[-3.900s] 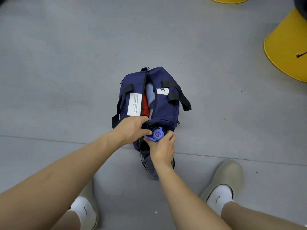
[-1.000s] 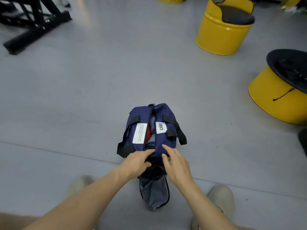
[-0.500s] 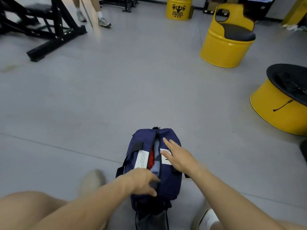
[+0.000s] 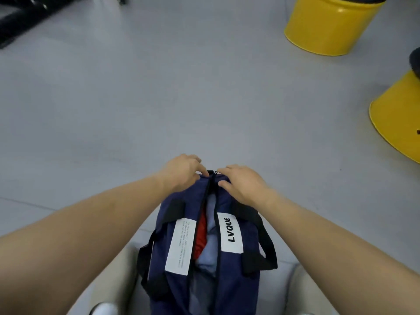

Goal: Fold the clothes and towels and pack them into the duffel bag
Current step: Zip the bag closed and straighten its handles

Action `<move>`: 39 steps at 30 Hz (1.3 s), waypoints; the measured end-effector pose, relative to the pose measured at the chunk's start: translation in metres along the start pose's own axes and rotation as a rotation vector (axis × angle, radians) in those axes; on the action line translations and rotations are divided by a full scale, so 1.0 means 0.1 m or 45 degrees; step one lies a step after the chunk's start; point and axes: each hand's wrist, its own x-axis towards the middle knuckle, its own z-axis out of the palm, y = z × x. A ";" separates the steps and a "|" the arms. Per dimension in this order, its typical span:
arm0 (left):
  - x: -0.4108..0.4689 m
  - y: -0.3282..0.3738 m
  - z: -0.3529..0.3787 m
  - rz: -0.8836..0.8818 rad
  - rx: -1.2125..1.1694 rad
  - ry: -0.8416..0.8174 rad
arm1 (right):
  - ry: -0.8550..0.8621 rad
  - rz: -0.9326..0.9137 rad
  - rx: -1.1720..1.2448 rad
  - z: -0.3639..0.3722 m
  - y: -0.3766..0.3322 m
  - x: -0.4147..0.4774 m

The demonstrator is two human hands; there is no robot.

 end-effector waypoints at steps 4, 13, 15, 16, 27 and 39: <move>0.25 -0.12 0.37 0.018 -0.073 -0.006 | 0.068 0.002 -0.121 0.18 0.15 0.23; 0.25 -0.20 0.72 -0.019 -0.261 0.121 | 0.185 0.148 0.040 0.53 0.01 0.43; 0.23 -0.18 0.73 -0.011 -0.235 0.143 | 0.251 0.187 0.026 0.52 -0.05 0.46; 0.23 -0.18 0.73 -0.007 -0.226 0.154 | 0.273 0.222 0.041 0.51 -0.07 0.47; 0.22 -0.24 0.73 0.052 -0.174 0.073 | 0.236 0.158 -0.006 0.55 -0.10 0.32; 0.21 -0.19 0.72 0.194 0.068 0.058 | 0.338 0.051 0.086 0.58 -0.08 0.13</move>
